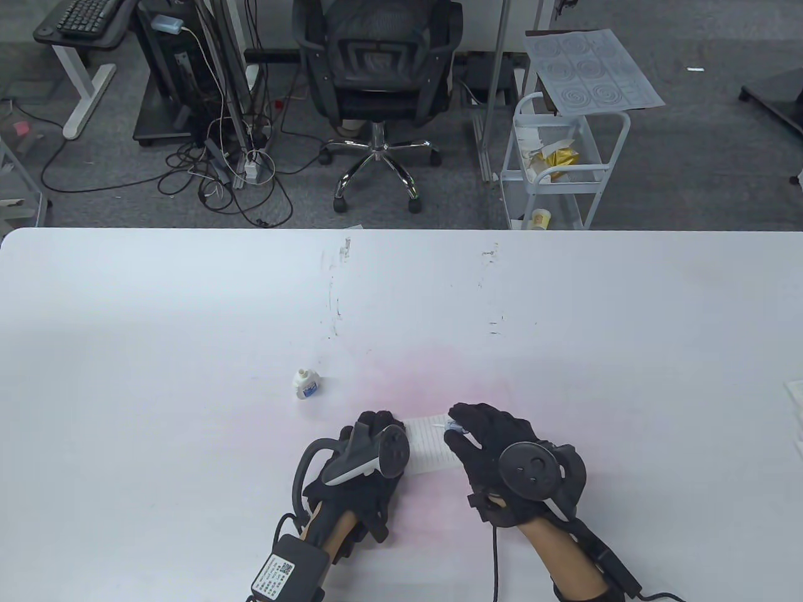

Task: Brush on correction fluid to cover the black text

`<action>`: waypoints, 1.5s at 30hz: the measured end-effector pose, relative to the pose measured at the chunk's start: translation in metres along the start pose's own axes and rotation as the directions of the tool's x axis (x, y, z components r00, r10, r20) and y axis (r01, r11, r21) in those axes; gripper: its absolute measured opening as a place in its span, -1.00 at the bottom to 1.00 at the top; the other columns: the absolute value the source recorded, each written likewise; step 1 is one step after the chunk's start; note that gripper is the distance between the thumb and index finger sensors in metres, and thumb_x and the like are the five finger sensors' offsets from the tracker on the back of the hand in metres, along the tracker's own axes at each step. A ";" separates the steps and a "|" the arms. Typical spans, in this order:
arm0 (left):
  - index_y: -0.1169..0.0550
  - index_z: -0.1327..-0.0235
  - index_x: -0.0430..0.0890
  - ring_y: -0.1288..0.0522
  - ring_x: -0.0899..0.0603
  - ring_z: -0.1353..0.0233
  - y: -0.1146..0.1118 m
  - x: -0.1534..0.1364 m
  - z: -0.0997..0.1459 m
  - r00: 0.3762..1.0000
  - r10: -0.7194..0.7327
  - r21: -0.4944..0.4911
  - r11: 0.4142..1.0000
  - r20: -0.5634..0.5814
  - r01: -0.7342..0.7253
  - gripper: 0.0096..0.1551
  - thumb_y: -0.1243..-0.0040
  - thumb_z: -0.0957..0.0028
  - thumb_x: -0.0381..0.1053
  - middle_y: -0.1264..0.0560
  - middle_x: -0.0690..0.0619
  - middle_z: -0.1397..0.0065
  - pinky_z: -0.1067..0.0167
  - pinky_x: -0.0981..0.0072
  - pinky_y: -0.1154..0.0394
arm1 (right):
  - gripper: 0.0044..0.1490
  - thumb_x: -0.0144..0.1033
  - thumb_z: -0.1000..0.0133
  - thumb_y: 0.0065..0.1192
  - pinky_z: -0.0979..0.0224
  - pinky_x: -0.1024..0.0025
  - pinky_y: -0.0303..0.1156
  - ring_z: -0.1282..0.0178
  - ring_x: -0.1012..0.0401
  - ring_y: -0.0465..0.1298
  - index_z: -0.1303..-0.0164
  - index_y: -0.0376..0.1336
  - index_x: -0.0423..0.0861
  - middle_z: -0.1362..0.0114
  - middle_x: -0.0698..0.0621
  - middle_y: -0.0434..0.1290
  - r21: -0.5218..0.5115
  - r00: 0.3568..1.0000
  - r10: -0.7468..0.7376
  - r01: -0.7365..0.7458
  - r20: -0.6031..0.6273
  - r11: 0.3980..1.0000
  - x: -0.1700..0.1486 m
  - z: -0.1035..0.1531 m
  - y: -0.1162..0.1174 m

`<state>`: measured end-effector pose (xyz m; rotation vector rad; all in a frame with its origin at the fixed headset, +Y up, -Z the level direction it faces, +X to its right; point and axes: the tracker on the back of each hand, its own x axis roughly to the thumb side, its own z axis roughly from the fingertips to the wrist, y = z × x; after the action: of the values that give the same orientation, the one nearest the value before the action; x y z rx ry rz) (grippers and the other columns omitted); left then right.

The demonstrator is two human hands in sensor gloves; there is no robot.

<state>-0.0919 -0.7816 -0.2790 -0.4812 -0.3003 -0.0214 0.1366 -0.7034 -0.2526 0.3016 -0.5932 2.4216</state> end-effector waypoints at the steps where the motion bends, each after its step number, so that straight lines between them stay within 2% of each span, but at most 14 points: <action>1: 0.14 -0.51 0.16 0.21 -0.13 -0.71 0.000 0.000 0.000 1.000 0.000 0.000 1.000 0.000 0.000 -0.23 0.23 -0.10 0.24 0.25 0.11 -0.67 -0.62 0.03 0.10 | -0.42 0.00 0.19 0.52 -0.12 0.00 0.54 0.09 0.05 0.72 0.01 0.48 0.02 -0.07 0.00 0.60 -0.010 1.000 -0.015 0.015 -0.005 1.000 -0.003 0.001 -0.005; 9: 0.14 -0.51 0.16 0.21 -0.13 -0.71 0.000 0.000 0.000 1.000 0.001 -0.003 1.000 0.000 -0.001 -0.23 0.24 -0.10 0.24 0.25 0.11 -0.67 -0.62 0.03 0.10 | -0.42 0.01 0.19 0.52 -0.11 0.01 0.54 0.10 0.05 0.72 0.01 0.48 0.02 -0.06 0.00 0.60 -0.052 0.998 -0.067 0.067 -0.012 0.996 -0.013 0.010 -0.026; 21: 0.10 -0.55 0.16 0.19 -0.14 -0.72 0.002 -0.004 0.001 1.000 0.019 0.031 0.999 0.014 -0.019 -0.19 0.17 -0.09 0.28 0.22 0.10 -0.69 -0.62 -0.02 0.09 | -0.42 0.01 0.19 0.52 -0.11 0.01 0.55 0.10 0.05 0.72 0.01 0.49 0.02 -0.06 0.00 0.60 -0.058 0.996 -0.087 0.085 -0.024 0.995 -0.014 0.011 -0.027; 24: 0.08 -0.55 0.15 0.19 -0.16 -0.71 0.008 -0.005 0.008 1.000 0.013 0.128 0.992 0.019 -0.015 -0.16 0.13 -0.05 0.29 0.21 0.07 -0.69 -0.61 -0.06 0.06 | -0.42 0.02 0.19 0.52 -0.11 0.01 0.55 0.10 0.05 0.72 0.01 0.49 0.02 -0.06 0.00 0.60 -0.068 0.993 -0.113 0.110 -0.038 0.992 -0.016 0.010 -0.030; 27: -0.06 -0.54 0.15 0.07 -0.19 -0.70 0.021 -0.004 0.023 1.000 -0.017 0.345 0.939 0.006 0.014 -0.14 0.04 0.05 0.30 0.09 0.04 -0.69 -0.57 -0.10 -0.06 | -0.42 0.02 0.19 0.52 -0.11 0.01 0.55 0.10 0.05 0.72 0.00 0.48 0.02 -0.06 0.00 0.60 -0.069 0.989 -0.135 0.131 -0.057 0.989 -0.019 0.009 -0.030; 28: -0.09 -0.54 0.16 0.04 -0.19 -0.70 0.028 -0.004 0.029 1.000 -0.016 0.390 0.921 0.001 0.014 -0.15 0.02 0.06 0.31 0.07 0.05 -0.70 -0.57 -0.10 -0.08 | -0.42 0.02 0.19 0.52 -0.11 0.01 0.55 0.10 0.05 0.72 0.01 0.49 0.02 -0.06 0.00 0.60 -0.068 0.988 -0.142 0.138 -0.066 0.988 -0.021 0.009 -0.031; 30: -0.09 -0.54 0.17 0.05 -0.19 -0.71 0.039 -0.005 0.037 1.000 -0.005 0.400 0.916 -0.004 0.006 -0.14 0.02 0.06 0.31 0.07 0.05 -0.70 -0.57 -0.12 -0.07 | -0.42 0.02 0.19 0.52 -0.11 0.01 0.55 0.10 0.05 0.72 0.01 0.48 0.02 -0.06 0.00 0.60 -0.068 0.986 -0.149 0.144 -0.075 0.987 -0.023 0.008 -0.031; 35: -0.10 -0.55 0.19 0.03 -0.21 -0.72 0.073 -0.031 0.052 0.995 0.075 0.462 0.886 -0.063 -0.038 -0.14 -0.02 0.06 0.32 0.04 0.05 -0.72 -0.58 -0.16 -0.09 | -0.42 0.02 0.19 0.52 -0.10 0.01 0.55 0.10 0.05 0.72 0.01 0.48 0.02 -0.06 0.00 0.60 -0.073 0.980 -0.174 0.167 -0.099 0.983 -0.027 0.008 -0.033; 39: -0.11 -0.56 0.18 0.01 -0.22 -0.72 0.094 -0.066 0.057 0.980 0.130 0.501 0.865 -0.149 -0.038 -0.13 -0.04 0.06 0.33 0.01 0.04 -0.72 -0.57 -0.16 -0.11 | -0.42 0.02 0.19 0.52 -0.11 0.01 0.54 0.10 0.05 0.72 0.00 0.49 0.02 -0.06 0.00 0.60 -0.076 0.977 -0.183 0.176 -0.110 0.982 -0.029 0.007 -0.034; 45: -0.15 -0.55 0.17 -0.03 -0.22 -0.72 0.102 -0.121 0.054 0.927 0.309 0.550 0.823 -0.215 -0.146 -0.10 -0.11 0.08 0.34 -0.04 0.04 -0.72 -0.56 -0.17 -0.13 | -0.42 0.02 0.19 0.52 -0.10 0.01 0.54 0.10 0.05 0.72 0.01 0.49 0.02 -0.06 0.00 0.60 -0.074 0.970 -0.201 0.192 -0.135 0.979 -0.033 0.006 -0.033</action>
<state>-0.2133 -0.6724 -0.3144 0.0427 0.0583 0.2222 0.1837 -0.7003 -0.2476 0.1536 -0.5446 2.2085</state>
